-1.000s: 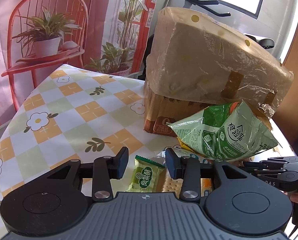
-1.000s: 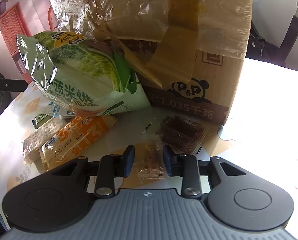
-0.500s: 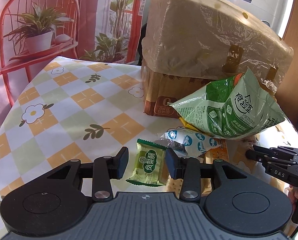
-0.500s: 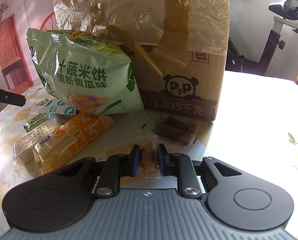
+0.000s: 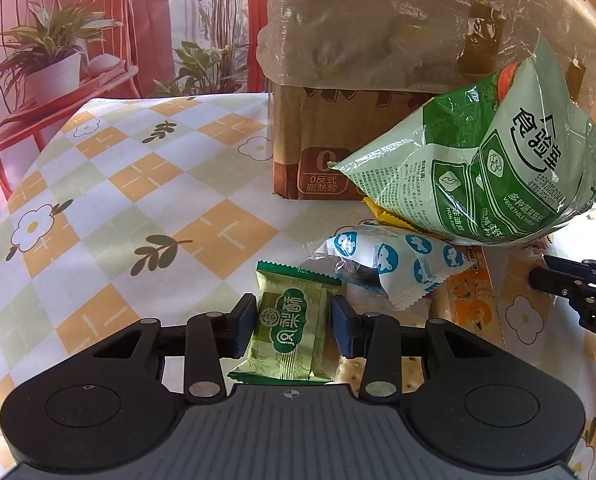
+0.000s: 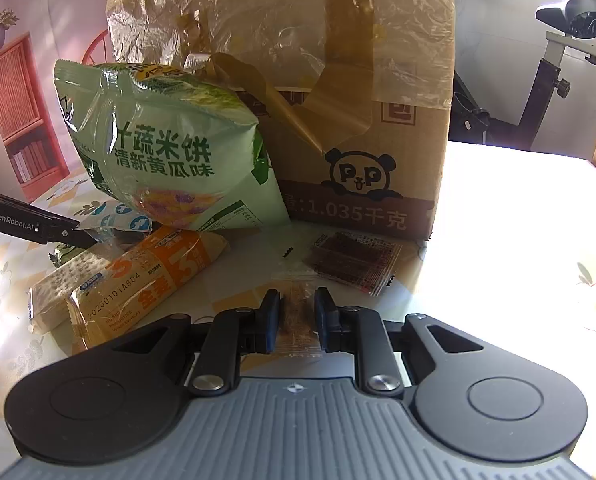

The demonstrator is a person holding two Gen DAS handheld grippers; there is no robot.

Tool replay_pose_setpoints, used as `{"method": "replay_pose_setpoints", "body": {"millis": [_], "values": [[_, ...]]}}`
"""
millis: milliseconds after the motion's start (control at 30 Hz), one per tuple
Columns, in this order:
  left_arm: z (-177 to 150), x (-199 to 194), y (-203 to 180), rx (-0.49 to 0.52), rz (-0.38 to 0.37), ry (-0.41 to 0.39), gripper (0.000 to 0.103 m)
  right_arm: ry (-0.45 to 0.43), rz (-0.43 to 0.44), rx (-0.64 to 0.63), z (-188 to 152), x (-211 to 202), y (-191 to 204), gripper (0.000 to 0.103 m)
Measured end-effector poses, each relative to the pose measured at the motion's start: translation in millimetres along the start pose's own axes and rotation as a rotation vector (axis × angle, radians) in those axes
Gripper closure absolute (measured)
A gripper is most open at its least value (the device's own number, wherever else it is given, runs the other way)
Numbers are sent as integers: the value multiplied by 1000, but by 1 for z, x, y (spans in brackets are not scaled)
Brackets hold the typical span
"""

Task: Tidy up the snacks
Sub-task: 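Grasp the green cookie packet with left while right grasps the small brown packet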

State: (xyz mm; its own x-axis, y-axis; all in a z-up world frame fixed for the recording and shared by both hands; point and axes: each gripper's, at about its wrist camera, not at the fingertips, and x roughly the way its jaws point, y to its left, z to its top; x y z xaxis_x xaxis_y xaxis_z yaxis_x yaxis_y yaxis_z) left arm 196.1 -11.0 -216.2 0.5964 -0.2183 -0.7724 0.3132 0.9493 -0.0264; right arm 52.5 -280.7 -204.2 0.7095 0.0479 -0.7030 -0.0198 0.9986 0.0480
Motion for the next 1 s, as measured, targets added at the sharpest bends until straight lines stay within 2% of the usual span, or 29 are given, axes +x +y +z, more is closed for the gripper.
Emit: {"method": "replay_pose_setpoints", "body": {"millis": [133, 267, 633, 1000], "values": [[-6, -3, -3, 0, 21, -19, 63, 0, -1, -1, 0, 0, 0, 82], [-13, -14, 2, -46, 28, -37, 64, -1, -1, 0, 0, 0, 1, 82], [-18, -74, -5, -157, 12, -165, 64, -4, -10, 0, 0, -3, 2, 83], [1, -122, -11, -185, 7, -302, 64, -134, -63, 18, 5, -49, 0, 83]]}}
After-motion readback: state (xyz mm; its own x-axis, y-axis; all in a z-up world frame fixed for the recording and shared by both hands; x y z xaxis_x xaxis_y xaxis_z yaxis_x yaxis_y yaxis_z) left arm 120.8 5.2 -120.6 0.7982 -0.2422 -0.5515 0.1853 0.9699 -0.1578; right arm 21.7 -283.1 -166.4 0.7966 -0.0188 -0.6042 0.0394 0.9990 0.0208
